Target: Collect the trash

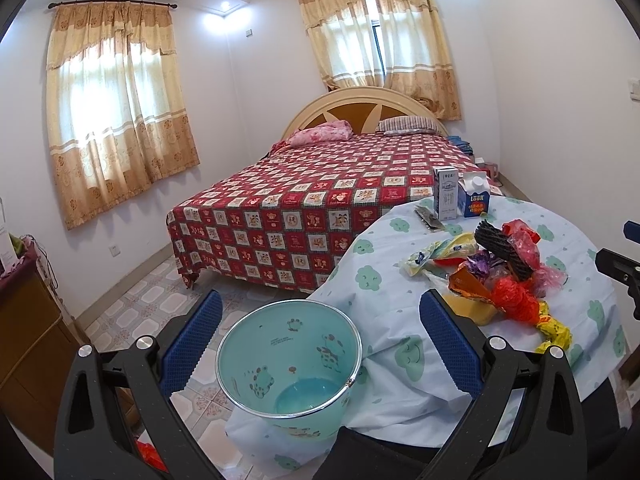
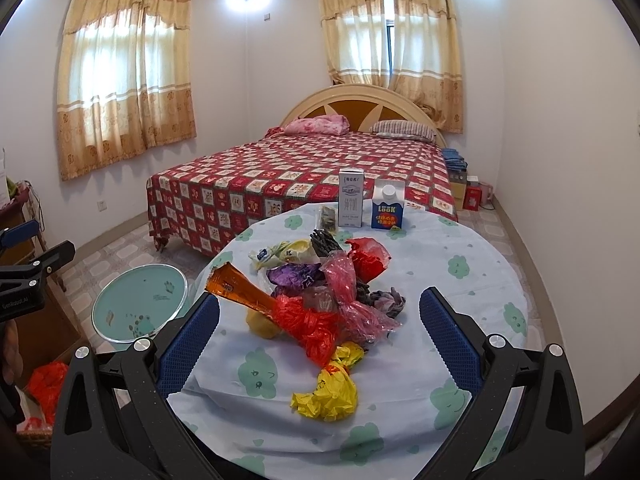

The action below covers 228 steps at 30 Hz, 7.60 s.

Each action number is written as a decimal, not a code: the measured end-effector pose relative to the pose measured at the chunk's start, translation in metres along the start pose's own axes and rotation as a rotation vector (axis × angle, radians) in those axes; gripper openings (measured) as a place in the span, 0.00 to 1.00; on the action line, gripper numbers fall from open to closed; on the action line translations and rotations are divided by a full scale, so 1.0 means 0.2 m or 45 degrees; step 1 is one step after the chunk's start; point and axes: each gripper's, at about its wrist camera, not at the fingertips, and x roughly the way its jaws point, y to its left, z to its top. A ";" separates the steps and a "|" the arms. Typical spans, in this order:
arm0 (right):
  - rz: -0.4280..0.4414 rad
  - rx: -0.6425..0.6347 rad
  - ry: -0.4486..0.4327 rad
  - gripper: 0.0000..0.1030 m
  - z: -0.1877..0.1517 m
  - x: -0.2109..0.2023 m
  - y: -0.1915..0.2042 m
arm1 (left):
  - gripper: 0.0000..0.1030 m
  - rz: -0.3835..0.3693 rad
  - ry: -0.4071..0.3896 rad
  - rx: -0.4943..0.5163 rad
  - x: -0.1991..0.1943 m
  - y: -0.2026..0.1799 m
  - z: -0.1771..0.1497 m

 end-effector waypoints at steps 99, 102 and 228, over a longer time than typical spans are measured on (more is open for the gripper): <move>0.055 0.152 0.156 0.33 -0.23 0.52 -0.38 | 0.02 -0.312 0.225 -0.026 0.61 -0.57 0.00; 0.039 0.146 0.152 0.53 -0.23 0.53 -0.39 | 0.02 -0.311 0.208 -0.051 0.58 -0.54 0.02; 0.445 -0.369 0.268 0.41 0.04 0.94 0.84 | 0.48 0.222 0.322 -0.234 0.53 0.49 -0.32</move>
